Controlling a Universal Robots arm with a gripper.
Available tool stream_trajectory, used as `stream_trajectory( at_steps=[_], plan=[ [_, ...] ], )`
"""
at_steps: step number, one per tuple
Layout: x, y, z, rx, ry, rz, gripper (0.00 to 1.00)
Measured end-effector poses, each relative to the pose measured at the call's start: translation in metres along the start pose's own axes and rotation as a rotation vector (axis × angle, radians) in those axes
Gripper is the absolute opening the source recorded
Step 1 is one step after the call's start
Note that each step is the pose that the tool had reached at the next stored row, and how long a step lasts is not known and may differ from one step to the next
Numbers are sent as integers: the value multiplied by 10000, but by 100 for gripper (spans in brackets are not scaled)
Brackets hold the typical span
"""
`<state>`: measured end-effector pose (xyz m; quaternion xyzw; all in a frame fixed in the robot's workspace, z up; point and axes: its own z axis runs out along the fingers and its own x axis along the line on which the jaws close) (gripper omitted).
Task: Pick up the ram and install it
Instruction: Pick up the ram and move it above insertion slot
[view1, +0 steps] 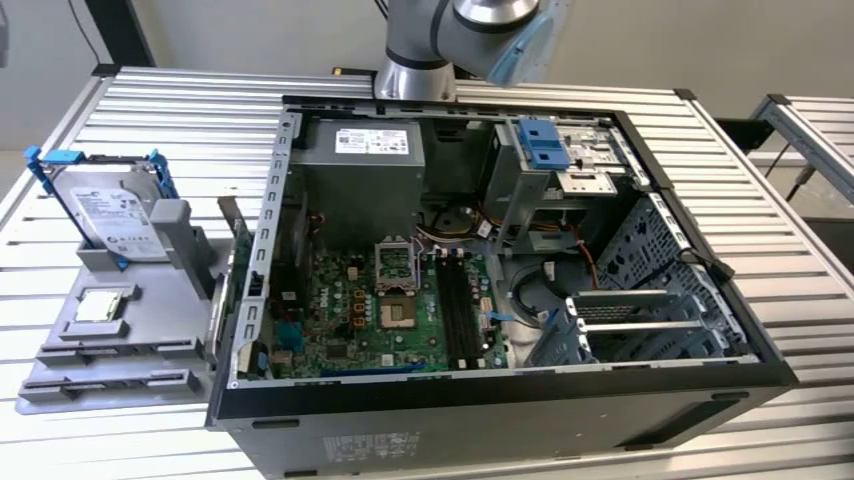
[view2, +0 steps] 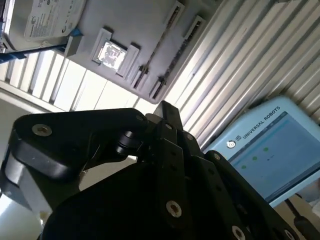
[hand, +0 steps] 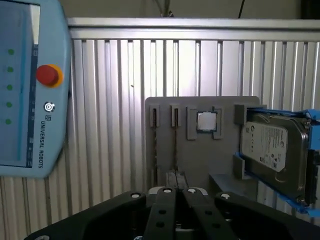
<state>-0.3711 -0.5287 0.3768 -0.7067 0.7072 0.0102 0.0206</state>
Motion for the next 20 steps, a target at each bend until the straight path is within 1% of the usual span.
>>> stream_trajectory(
  at_steps=[4, 7, 17, 18, 20],
  plan=[
    [0, 0, 0, -26, -8, -581, 0],
    [0, 0, -1, -41, -13, -940, 0],
    [0, 0, -1, -63, -20, -1412, 0],
    [0, -1, -1, -64, -21, -1455, 100],
    [0, -1, -1, -68, -22, -1542, 100]
  ],
)
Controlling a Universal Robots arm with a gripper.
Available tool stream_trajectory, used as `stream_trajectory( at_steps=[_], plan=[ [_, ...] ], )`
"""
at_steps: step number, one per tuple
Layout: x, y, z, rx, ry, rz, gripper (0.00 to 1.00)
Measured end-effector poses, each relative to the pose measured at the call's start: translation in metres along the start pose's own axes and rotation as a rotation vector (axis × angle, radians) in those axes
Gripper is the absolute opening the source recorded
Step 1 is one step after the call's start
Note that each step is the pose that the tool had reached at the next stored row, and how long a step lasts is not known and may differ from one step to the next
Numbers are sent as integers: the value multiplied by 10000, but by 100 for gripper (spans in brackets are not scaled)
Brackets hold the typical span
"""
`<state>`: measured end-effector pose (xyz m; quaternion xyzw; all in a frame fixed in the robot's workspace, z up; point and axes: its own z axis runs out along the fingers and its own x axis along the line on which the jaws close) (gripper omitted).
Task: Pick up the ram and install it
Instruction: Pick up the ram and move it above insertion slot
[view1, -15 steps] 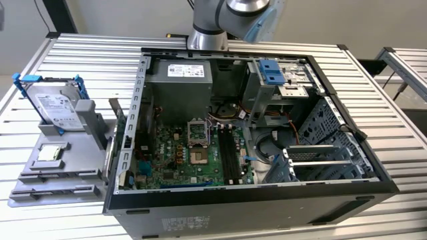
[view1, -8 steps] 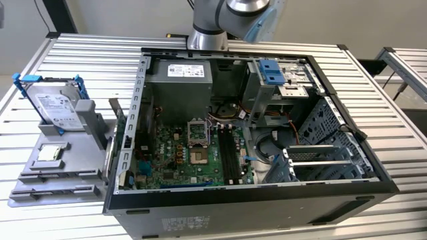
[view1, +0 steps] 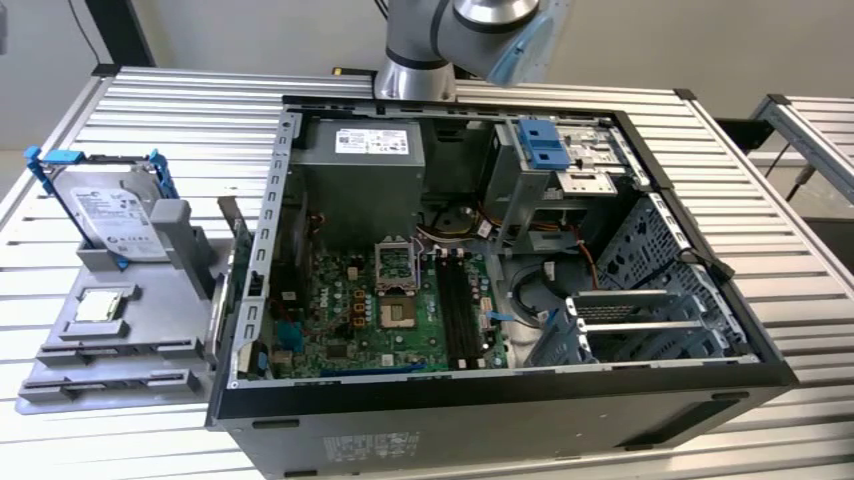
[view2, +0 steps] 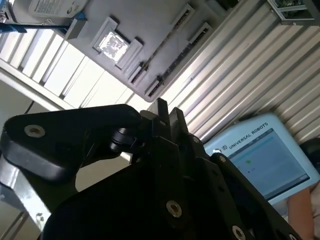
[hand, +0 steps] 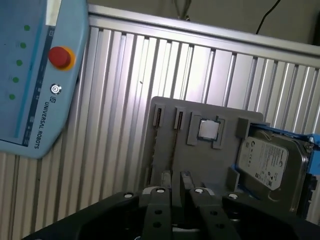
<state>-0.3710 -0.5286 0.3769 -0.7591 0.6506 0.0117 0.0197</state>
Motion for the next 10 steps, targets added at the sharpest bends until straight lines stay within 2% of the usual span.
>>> stream_trajectory(
  at_steps=[6, 10],
  plan=[
    [0, 0, 1, -11, -4, -252, 100],
    [1, 0, 22, 15, 23, 262, 100]
  ],
)
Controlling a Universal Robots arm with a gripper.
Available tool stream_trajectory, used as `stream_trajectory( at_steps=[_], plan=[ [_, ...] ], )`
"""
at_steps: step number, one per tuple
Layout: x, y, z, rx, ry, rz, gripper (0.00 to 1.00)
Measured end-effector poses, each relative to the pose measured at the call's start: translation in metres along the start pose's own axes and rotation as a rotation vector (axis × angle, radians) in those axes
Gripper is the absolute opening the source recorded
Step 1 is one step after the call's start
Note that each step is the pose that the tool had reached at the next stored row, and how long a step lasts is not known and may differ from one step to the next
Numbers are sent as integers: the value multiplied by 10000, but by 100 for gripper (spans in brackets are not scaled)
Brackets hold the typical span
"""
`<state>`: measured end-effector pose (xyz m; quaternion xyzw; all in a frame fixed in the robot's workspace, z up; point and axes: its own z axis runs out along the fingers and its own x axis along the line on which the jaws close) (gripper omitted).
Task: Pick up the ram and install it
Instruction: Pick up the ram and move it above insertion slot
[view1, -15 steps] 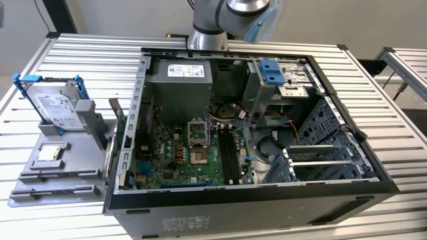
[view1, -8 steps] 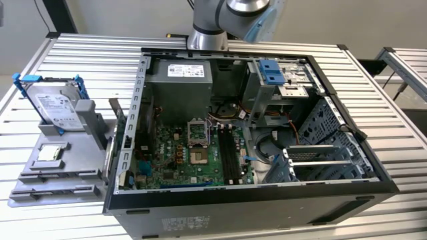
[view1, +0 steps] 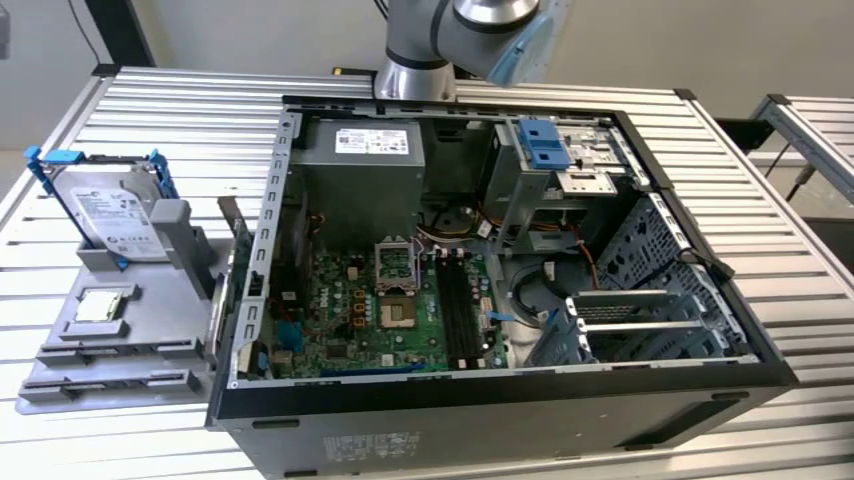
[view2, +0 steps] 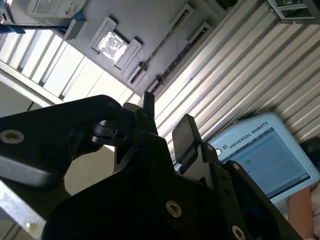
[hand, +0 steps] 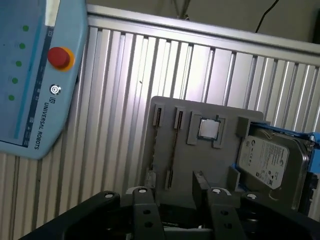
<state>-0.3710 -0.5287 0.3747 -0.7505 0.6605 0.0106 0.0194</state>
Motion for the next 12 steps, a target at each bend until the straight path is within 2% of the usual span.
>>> stream_trajectory(
  at_steps=[5, 8, 12],
  plan=[
    [3, 1, 73, 36, 21, 480, 100],
    [5, 2, 122, 40, 33, 576, 100],
    [7, 4, 182, 0, 31, 731, 100]
  ],
)
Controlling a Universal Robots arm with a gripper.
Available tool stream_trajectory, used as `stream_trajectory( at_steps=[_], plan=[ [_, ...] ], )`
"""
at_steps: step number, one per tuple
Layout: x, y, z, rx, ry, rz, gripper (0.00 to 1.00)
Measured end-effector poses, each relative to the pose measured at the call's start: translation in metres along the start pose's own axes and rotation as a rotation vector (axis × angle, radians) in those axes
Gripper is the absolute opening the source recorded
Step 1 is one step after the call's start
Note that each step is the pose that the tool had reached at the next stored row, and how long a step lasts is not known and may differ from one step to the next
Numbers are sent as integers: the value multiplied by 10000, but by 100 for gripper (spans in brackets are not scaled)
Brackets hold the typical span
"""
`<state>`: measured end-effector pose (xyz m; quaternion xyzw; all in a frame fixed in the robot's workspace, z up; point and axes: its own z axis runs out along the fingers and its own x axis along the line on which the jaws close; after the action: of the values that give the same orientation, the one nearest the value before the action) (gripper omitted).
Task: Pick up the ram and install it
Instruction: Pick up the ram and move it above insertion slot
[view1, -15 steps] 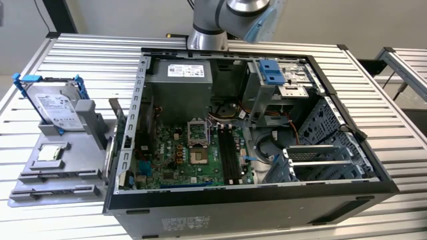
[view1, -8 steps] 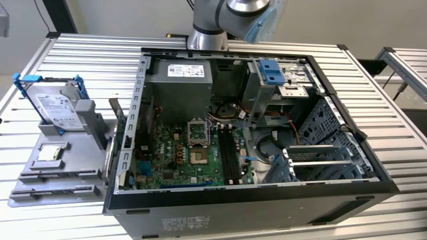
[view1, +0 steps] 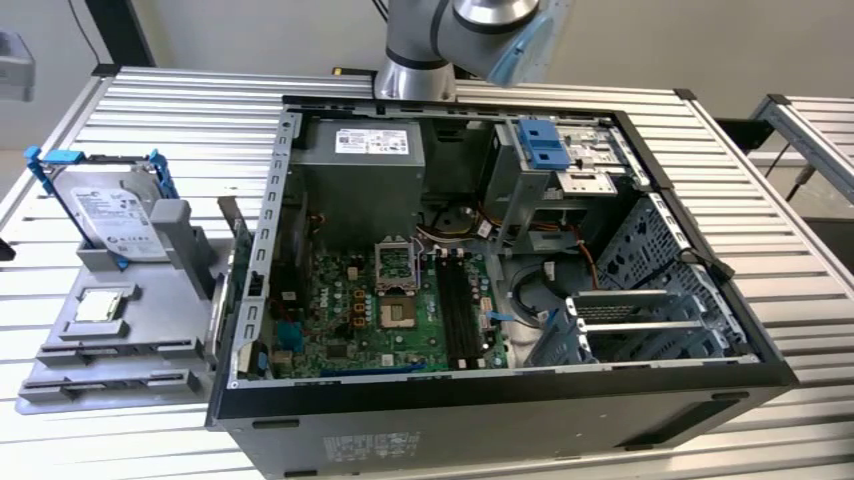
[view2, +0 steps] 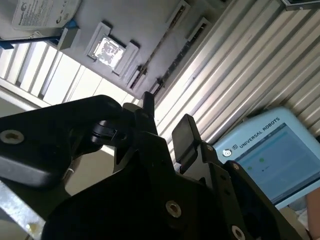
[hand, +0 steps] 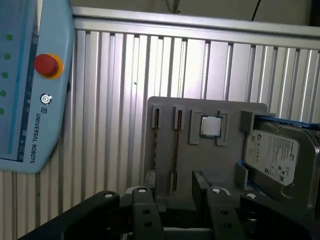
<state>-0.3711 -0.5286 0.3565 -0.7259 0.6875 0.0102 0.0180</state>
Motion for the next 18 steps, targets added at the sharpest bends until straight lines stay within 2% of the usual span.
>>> stream_trajectory(
  at_steps=[14, 18],
  plan=[
    [10, 9, 254, -1, 0, -6, 100],
    [11, 9, 273, -2, 0, -5, 100]
  ],
)
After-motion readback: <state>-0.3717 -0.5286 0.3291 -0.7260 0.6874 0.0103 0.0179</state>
